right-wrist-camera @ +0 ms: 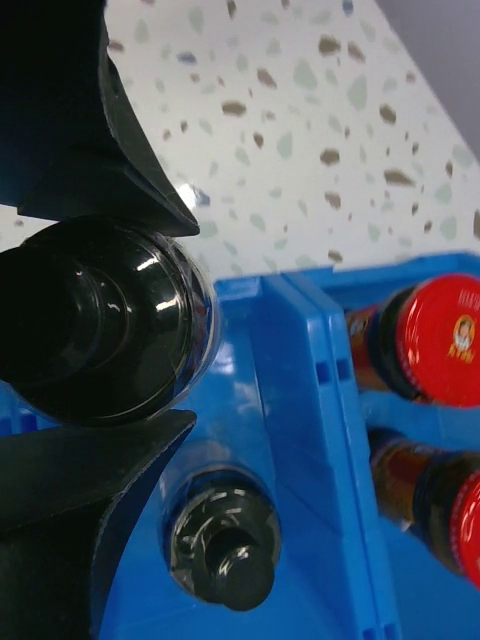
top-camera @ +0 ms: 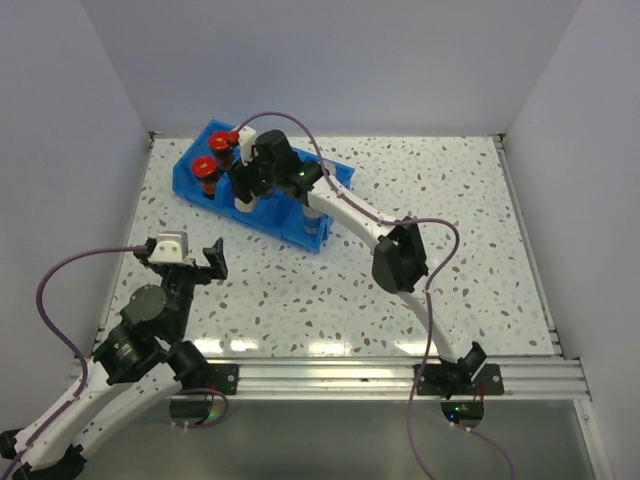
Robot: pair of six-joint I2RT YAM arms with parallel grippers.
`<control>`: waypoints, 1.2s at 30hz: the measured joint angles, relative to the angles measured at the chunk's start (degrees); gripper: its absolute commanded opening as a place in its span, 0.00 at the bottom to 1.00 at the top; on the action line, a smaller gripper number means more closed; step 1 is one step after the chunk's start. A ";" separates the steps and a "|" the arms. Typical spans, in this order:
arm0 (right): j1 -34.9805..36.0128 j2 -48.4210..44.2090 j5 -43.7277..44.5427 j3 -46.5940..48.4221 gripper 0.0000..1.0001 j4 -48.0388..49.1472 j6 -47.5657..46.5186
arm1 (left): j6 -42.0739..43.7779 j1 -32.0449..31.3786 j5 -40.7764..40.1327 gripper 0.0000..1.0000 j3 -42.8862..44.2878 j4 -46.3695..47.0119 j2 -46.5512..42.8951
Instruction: Organize the condiment bottles
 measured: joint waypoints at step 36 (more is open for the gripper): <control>2.58 -6.40 11.61 -9.64 0.99 3.65 -12.13 | 0.15 0.42 1.42 1.00 -0.61 -0.02 -0.15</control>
